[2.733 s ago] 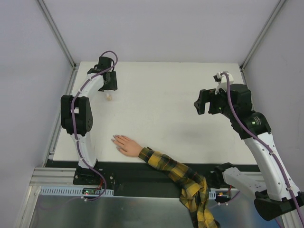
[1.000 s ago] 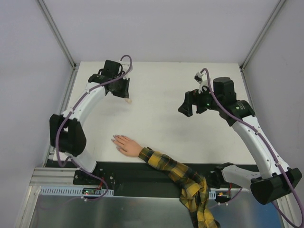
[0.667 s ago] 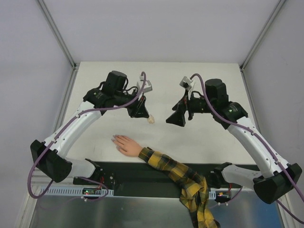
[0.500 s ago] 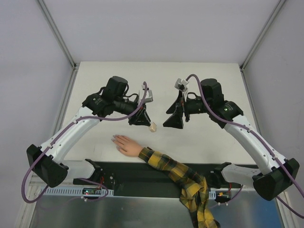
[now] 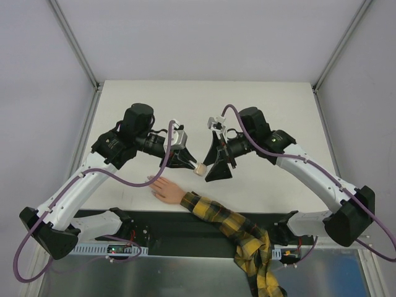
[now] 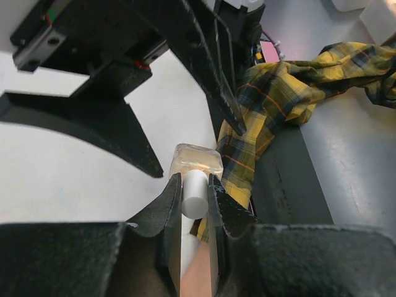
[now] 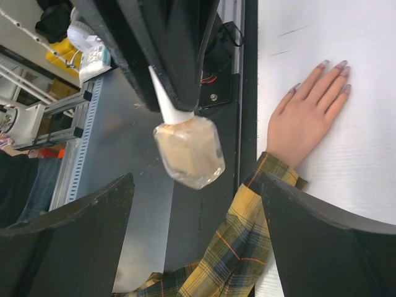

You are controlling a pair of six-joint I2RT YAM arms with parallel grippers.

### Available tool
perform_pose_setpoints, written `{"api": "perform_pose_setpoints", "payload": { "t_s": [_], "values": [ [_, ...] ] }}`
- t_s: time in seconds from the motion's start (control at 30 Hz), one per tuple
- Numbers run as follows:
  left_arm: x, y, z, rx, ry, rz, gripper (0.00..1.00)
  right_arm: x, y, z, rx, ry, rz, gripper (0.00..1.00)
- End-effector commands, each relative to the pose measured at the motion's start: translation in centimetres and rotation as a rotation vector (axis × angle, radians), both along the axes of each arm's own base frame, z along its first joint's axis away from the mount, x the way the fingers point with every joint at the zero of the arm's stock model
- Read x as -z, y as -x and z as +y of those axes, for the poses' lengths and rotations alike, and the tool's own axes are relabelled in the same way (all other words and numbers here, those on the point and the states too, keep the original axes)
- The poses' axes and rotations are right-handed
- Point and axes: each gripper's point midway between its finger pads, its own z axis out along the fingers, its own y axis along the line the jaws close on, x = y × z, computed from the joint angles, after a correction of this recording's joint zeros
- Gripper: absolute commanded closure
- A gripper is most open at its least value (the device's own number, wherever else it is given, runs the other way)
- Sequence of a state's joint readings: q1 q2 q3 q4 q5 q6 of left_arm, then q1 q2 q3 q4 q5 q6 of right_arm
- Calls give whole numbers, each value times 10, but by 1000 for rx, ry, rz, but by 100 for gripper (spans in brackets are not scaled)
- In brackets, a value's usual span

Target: Paint the nails

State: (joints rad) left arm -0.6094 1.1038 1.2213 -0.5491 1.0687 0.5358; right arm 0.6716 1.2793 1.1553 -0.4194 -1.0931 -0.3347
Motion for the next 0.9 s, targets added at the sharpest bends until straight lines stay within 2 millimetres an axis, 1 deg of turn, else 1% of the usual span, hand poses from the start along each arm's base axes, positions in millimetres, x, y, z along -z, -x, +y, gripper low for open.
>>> {"api": "perform_pose_setpoints", "payload": {
  "t_s": [0.0, 0.03, 0.1, 0.2, 0.23, 0.3, 0.33, 0.43, 0.6, 0.8, 0.87],
  "values": [
    [-36, 20, -4, 133, 123, -95, 100, -26, 13, 11, -126, -91, -62, 15],
    [-37, 21, -4, 142, 129, -97, 100, -25, 17, 14, -144, -93, -66, 16],
    [-40, 24, -4, 154, 136, -97, 100, -25, 17, 17, -150, -90, -66, 18],
    [-40, 25, -4, 167, 141, -92, 100, -25, 20, 20, -170, -98, -72, 23],
    [-40, 26, -4, 173, 143, -89, 100, -27, 21, 20, -178, -105, -72, 27],
    [-40, 27, -5, 183, 145, -81, 100, -27, 23, 21, -190, -111, -71, 30],
    [-39, 27, -5, 185, 143, -79, 100, -27, 25, 21, -201, -115, -69, 34],
    [-37, 29, -6, 192, 143, -75, 100, -27, 29, 21, -225, -124, -61, 37],
    [-37, 30, -6, 200, 144, -70, 100, -30, 31, 24, -245, -136, -62, 40],
    [-34, 34, -7, 211, 144, -66, 100, -34, 32, 24, -256, -145, -68, 48],
    [-33, 33, -7, 208, 140, -63, 100, -33, 34, 25, -261, -144, -63, 57]
  ]
}}
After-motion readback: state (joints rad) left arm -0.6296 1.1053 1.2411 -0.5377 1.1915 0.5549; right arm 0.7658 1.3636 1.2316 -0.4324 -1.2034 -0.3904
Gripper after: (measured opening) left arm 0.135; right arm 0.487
